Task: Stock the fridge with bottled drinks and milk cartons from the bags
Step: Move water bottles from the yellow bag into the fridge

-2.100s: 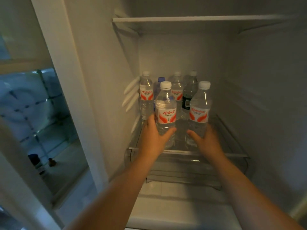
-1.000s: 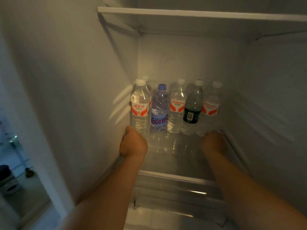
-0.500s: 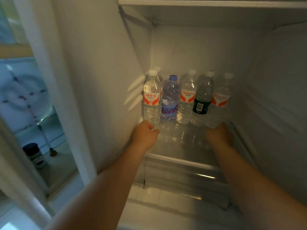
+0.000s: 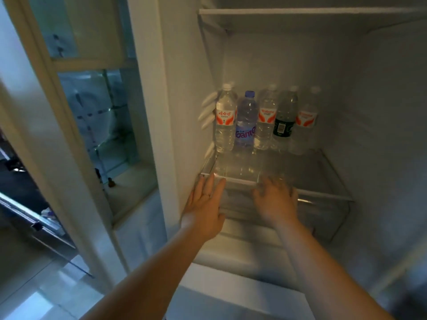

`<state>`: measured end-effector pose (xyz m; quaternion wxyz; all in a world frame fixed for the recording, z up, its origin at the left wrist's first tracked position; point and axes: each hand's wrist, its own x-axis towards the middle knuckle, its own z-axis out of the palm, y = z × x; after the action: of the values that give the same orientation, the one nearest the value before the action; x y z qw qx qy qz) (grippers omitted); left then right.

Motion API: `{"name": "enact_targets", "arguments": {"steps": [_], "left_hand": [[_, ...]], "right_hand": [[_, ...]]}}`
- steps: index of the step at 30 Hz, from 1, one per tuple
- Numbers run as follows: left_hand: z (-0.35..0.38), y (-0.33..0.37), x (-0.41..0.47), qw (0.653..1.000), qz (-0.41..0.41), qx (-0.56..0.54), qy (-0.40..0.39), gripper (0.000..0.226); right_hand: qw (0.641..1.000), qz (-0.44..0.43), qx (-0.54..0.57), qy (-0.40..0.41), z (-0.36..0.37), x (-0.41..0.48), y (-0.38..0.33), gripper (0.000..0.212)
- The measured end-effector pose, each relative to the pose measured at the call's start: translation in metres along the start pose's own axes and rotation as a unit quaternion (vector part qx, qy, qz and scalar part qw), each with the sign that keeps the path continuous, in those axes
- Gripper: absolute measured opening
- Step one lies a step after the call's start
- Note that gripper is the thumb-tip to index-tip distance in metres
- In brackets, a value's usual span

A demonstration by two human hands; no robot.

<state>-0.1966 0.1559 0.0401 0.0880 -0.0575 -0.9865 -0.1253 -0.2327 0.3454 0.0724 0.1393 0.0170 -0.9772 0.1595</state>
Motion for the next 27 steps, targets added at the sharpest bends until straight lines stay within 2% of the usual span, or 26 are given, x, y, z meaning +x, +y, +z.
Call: {"name": "enact_targets", "arguments": {"steps": [4,8,15,19,27], "left_hand": [[-0.006,0.004,-0.062,0.996,-0.012,-0.002,-0.086,0.076],[-0.004,-0.002,-0.135,0.998,-0.001,-0.007,-0.060,0.072],[0.007,-0.010,-0.270,0.995,-0.067,0.011,-0.077,0.079],[0.006,0.000,-0.342,0.988,-0.113,-0.018,-0.100,0.082],[0.012,0.039,-0.452,0.970,-0.224,-0.042,-0.088,0.088]], "right_hand": [[0.998,0.011,-0.027,-0.059,0.011,-0.064,-0.002,0.072],[0.991,0.010,0.026,-0.131,0.013,-0.126,-0.006,0.063],[0.985,-0.057,0.077,-0.142,0.004,-0.271,-0.013,0.061],[0.979,-0.076,0.058,-0.178,-0.003,-0.339,-0.008,0.063],[0.964,-0.116,0.028,-0.240,-0.018,-0.433,0.015,0.065]]}}
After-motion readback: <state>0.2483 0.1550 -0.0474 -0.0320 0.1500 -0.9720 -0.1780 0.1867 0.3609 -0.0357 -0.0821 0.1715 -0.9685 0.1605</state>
